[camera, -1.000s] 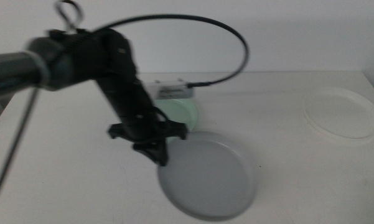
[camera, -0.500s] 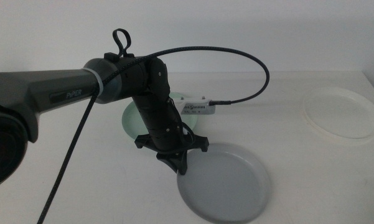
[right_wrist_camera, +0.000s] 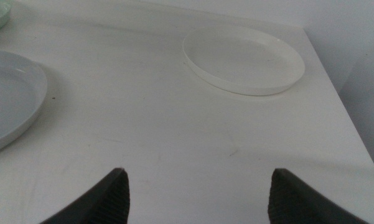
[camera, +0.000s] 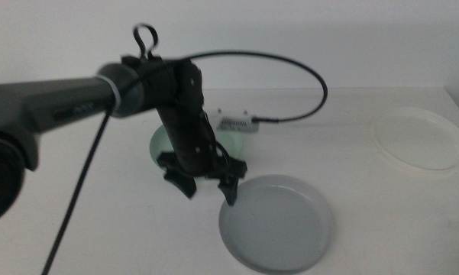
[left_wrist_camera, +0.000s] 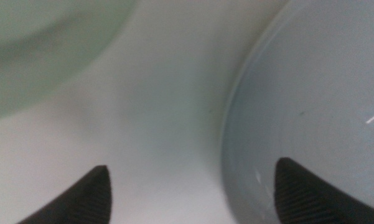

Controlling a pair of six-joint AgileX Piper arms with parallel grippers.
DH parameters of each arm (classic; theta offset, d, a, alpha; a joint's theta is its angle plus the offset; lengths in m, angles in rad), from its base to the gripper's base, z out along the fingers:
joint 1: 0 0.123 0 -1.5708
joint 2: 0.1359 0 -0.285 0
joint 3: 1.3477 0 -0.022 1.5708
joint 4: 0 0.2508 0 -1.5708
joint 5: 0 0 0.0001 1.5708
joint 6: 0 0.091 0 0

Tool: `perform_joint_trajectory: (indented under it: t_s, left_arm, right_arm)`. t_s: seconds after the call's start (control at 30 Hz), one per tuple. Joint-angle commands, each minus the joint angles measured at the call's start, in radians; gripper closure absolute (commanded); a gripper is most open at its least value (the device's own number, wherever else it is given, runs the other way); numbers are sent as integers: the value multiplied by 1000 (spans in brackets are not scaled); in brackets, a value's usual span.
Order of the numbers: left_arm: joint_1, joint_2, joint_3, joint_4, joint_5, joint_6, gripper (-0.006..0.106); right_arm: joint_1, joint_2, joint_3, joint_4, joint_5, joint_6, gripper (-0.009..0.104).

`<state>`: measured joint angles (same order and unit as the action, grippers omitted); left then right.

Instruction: Stack the three bowls on top of each other.

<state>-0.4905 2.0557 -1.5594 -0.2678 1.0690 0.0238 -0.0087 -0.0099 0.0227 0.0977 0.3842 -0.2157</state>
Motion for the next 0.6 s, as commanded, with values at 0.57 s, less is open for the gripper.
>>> perform_joint_trajectory:
  t_s: [0.57]
  left_arm:
    - [253,-152,-247,253,-3,-159,10]
  right_arm:
    - [-6,-27,-2,-11,-74,-9,36]
